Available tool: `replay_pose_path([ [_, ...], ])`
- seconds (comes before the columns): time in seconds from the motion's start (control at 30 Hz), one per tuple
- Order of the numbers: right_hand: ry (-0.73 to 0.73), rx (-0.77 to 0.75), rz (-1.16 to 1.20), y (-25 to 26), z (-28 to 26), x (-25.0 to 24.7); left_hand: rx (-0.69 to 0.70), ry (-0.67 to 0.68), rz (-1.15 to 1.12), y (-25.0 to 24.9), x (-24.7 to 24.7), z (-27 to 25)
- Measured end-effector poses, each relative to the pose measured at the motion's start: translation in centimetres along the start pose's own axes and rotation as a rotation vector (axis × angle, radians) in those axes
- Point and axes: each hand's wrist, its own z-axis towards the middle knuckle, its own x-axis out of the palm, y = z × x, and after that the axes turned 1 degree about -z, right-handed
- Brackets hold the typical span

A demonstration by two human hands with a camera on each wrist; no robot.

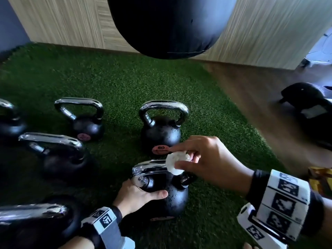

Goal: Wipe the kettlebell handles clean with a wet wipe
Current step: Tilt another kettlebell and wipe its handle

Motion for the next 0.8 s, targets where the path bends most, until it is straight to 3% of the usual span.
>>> replay_pose_path([
  [0.13,-0.037,-0.132,-0.037,-0.6,1.5,2.0,0.062,0.013,-0.017,0.6,0.2,0.4],
  [0.23,-0.007,-0.135,-0.055,-0.5,1.4,2.4,0.094,0.008,-0.030,1.0,0.3,0.5],
  [0.4,-0.002,0.014,-0.153,-1.3,0.4,0.2,0.144,0.019,-0.044,0.8,0.3,0.3],
  [0.57,0.035,0.015,-0.262,0.7,0.0,0.9,0.144,0.023,-0.042,0.9,0.2,0.4],
  [0.8,0.144,0.289,-0.357,-3.8,-1.2,-0.8,0.153,-0.004,-0.059,0.6,0.3,0.0],
])
